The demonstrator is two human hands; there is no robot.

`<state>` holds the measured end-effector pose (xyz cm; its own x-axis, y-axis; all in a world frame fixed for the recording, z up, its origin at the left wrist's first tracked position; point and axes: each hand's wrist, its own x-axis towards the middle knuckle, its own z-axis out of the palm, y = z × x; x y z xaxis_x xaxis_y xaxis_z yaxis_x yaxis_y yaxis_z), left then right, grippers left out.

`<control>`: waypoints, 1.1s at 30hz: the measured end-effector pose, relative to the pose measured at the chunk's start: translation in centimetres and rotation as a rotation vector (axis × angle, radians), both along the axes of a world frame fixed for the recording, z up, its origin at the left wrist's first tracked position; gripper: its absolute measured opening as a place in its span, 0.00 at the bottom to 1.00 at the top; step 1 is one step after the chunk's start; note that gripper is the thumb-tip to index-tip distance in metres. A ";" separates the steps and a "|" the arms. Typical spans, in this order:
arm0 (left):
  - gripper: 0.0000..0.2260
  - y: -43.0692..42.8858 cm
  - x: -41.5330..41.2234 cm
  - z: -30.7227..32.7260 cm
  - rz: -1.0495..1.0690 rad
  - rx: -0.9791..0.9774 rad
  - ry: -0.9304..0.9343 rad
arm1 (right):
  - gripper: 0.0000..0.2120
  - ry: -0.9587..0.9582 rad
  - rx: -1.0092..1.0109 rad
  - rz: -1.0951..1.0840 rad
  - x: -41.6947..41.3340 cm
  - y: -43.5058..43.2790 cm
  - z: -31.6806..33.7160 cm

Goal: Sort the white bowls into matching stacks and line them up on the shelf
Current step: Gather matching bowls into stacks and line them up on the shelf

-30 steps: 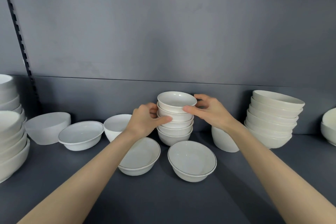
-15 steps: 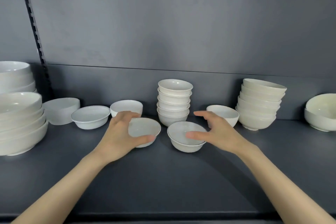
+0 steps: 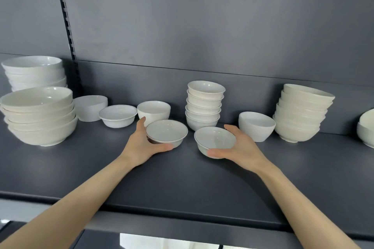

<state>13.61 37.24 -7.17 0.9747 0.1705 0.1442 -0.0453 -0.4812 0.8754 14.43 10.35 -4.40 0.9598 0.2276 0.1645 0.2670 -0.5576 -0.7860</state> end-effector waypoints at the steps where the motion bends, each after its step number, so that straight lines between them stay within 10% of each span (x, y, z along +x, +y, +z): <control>1: 0.56 0.1 0.0 -0.1 0.004 -0.013 -0.012 | 0.42 -0.015 0.011 -0.013 -0.2 0.0 0.2; 11: 0.56 -0.2 -0.7 -0.1 -0.192 -0.083 0.047 | 0.33 -0.095 0.408 0.038 -1.2 0.4 1.8; 19: 0.49 0.0 -1.0 0.1 -0.311 -0.051 0.058 | 0.27 -0.074 0.207 0.190 -0.5 3.9 1.3; 29: 0.42 -0.1 -0.9 0.0 -0.327 -0.093 0.038 | 0.48 -0.050 0.130 0.237 0.5 5.2 0.0; 33: 0.40 0.0 -0.8 0.0 -0.342 -0.099 0.023 | 0.35 -0.054 0.124 0.253 0.4 5.4 -0.4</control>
<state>12.83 37.24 -7.22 0.9806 -0.1543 0.1208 -0.1691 -0.3544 0.9197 14.82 15.72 -4.83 0.8642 0.4337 0.2551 0.4284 -0.3681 -0.8252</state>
